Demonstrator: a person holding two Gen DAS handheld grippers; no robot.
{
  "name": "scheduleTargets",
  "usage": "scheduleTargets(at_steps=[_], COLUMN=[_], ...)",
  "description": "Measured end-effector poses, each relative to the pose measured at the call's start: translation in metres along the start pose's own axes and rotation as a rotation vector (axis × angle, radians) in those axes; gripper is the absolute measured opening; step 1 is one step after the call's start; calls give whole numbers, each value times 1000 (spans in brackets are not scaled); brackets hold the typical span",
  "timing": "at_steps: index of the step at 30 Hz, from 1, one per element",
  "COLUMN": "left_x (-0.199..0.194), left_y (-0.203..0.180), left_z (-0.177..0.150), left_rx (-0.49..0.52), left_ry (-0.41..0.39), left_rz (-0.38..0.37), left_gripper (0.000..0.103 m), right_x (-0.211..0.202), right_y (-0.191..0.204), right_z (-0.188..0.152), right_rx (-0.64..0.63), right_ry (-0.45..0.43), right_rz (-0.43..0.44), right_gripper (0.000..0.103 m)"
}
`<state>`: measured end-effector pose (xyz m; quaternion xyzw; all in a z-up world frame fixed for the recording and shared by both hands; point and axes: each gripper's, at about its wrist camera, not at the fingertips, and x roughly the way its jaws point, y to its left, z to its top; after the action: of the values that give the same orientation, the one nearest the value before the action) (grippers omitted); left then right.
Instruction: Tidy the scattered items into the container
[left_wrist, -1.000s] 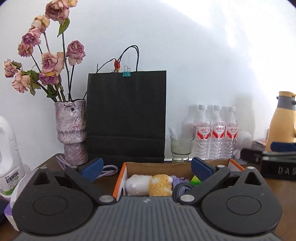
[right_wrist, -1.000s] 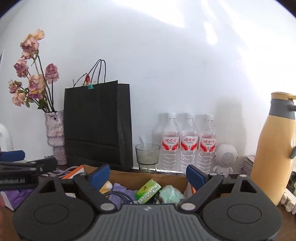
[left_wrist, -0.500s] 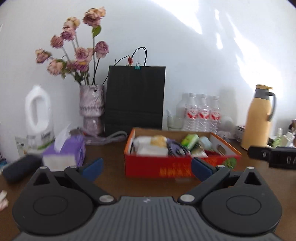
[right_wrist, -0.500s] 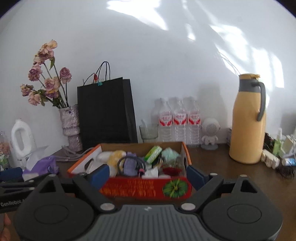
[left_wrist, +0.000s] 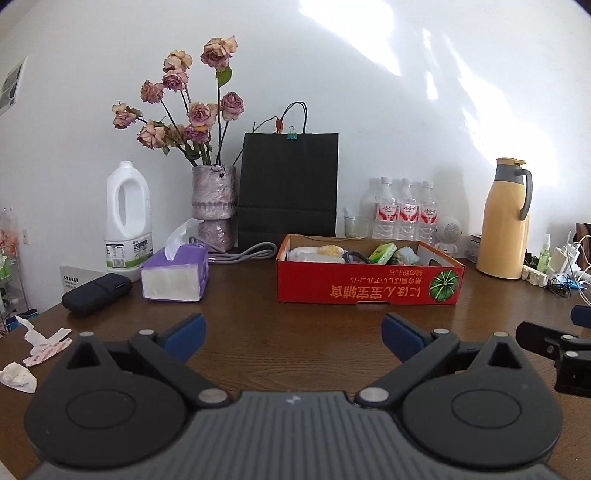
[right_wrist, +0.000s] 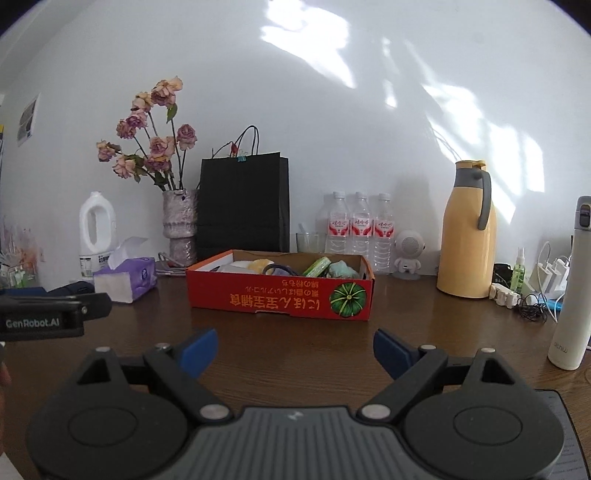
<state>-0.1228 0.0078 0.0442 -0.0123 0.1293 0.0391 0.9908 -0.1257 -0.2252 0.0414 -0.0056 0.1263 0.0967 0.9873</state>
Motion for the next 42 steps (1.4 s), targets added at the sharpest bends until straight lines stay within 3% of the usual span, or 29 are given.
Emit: scheduleTargets(at_steps=[7,11,14,18,25,37,42], left_x=[57,103,118,129,149,165,168], left_y=[-20,-23,-20,-14,-14,-17,-16], left_z=[9,23,25,14,-6,-15,-18], left_rx=[95,104,99,63,77,84,57], left_ry=[75,124,153,230,367,441,440], left_rz=[-43,-45,-33,-45,-27,-19,-41], left_gripper=[103,103,103,103,103,103,103], right_x=[64,115,137,149,169,173,176], right_y=[-12,-12,-8,-5,-7,-11,-12], right_z=[5,15,21,22,7,-8,-9], right_rx=[60,82,39,15,2,12,19], right_ry=[104,203,226,239,363,440,452], right_rz=[-35,-28,-18,1,-1,-32,-42], right_gripper=[93,93,93,93,93,94,103])
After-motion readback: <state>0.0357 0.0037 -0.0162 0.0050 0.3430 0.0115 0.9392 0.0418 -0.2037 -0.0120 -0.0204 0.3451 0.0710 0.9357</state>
